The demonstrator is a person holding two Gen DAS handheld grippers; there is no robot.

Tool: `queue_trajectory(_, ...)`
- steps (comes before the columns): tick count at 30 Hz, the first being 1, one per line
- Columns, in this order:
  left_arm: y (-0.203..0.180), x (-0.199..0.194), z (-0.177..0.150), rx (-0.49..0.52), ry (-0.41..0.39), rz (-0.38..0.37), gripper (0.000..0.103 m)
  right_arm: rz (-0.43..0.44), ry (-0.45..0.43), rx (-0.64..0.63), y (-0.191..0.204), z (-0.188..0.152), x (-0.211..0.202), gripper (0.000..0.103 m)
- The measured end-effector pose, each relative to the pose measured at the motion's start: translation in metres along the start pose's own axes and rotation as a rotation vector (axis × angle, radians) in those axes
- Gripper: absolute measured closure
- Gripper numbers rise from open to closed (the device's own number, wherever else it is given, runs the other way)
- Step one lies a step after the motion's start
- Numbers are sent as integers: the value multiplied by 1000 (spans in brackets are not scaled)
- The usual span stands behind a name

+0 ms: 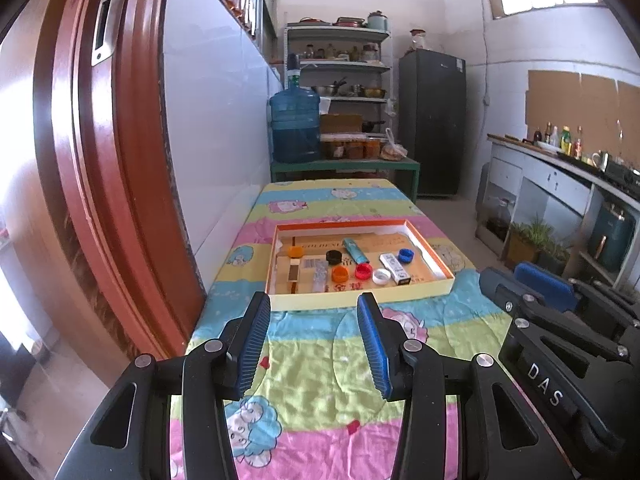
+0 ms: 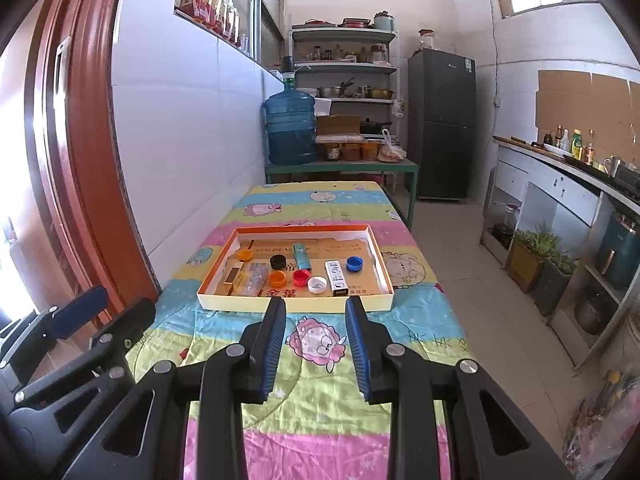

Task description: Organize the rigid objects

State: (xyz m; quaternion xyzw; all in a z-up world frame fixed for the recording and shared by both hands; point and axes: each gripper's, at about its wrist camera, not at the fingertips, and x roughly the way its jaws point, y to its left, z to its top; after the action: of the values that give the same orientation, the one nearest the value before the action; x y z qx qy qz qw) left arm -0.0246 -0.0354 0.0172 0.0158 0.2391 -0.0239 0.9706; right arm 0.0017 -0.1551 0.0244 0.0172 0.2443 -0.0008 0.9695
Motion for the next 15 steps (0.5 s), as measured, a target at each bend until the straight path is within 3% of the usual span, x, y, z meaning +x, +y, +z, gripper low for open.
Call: queue_trajectory(15,1,16,-3,-23,39,-4,56,5,-15,-10,2,-7,8,72)
